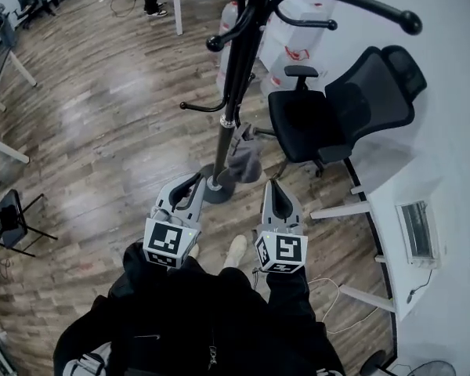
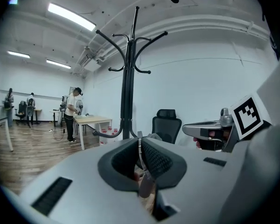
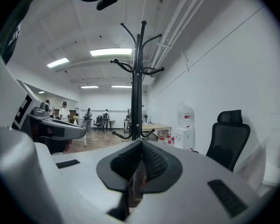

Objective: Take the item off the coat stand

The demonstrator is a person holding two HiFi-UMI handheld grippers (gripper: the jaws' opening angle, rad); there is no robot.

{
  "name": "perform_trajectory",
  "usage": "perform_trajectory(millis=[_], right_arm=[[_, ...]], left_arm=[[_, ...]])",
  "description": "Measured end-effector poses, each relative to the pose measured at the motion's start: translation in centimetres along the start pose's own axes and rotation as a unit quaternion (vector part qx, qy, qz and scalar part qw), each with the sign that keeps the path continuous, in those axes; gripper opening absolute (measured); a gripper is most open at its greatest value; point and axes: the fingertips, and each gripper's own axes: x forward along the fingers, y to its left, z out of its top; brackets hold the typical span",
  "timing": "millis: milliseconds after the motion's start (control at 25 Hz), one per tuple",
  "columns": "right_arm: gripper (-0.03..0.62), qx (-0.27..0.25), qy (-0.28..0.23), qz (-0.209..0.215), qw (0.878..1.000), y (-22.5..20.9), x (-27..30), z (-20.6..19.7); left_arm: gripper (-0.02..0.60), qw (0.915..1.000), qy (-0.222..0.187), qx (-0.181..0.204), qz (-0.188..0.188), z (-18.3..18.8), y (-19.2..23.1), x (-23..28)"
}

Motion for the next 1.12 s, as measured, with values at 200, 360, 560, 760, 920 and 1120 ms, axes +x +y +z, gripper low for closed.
perform_trajectory(millis=[200, 360, 560, 760, 920, 1120], right_arm=[[0.015, -0.009, 0.009, 0.038, 0.999, -0.1, 1.9, -1.1], [0.017, -0.008, 0.016, 0.062, 0.998, -0.7, 3.2, -1.7], [0.124, -0.007, 0.039, 0.101, 0.994, -0.8, 4.8, -3.6], [0.210, -0.011, 0.071, 0.136, 0.988, -0.4, 6.2, -5.8], [0.263, -0.021, 0.089, 0.152, 0.984, 0.0, 7.2, -7.4], [0.293, -0.019, 0.100, 0.161, 0.982, 0.3, 8.0, -8.5]], left_arm=[[0.035, 0.9989, 0.009, -0.011, 0.046, -0.9, 0.7, 0.2], [0.035, 0.9971, 0.013, -0.018, 0.073, -1.3, 0.6, 0.6], [0.035, 0.9940, 0.019, -0.029, 0.104, -2.1, 0.6, 0.9], [0.035, 0.9910, 0.029, -0.037, 0.125, -3.0, 0.5, 1.0], [0.035, 0.9891, 0.036, -0.039, 0.137, -3.6, 0.5, 1.0], [0.035, 0.9875, 0.041, -0.036, 0.148, -3.8, 0.7, 0.9]])
